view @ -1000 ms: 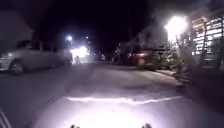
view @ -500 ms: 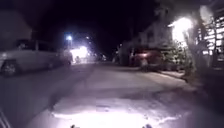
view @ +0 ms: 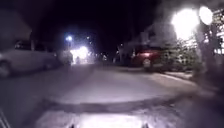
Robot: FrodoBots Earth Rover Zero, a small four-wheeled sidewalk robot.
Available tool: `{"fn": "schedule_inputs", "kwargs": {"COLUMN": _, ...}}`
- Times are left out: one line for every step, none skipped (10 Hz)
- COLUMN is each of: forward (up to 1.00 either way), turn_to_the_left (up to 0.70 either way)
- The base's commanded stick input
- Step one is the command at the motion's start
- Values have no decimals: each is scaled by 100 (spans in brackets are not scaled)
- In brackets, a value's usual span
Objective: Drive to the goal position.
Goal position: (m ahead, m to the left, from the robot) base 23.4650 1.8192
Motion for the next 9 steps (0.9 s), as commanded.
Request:
{"fn": "schedule_inputs", "kwargs": {"forward": 85, "turn_to_the_left": 0}}
{"fn": "schedule_inputs", "kwargs": {"forward": 85, "turn_to_the_left": 0}}
{"fn": "schedule_inputs", "kwargs": {"forward": 85, "turn_to_the_left": 0}}
{"fn": "schedule_inputs", "kwargs": {"forward": 85, "turn_to_the_left": 0}}
{"fn": "schedule_inputs", "kwargs": {"forward": 85, "turn_to_the_left": 0}}
{"fn": "schedule_inputs", "kwargs": {"forward": 85, "turn_to_the_left": 0}}
{"fn": "schedule_inputs", "kwargs": {"forward": 85, "turn_to_the_left": 0}}
{"fn": "schedule_inputs", "kwargs": {"forward": 85, "turn_to_the_left": 0}}
{"fn": "schedule_inputs", "kwargs": {"forward": 85, "turn_to_the_left": 0}}
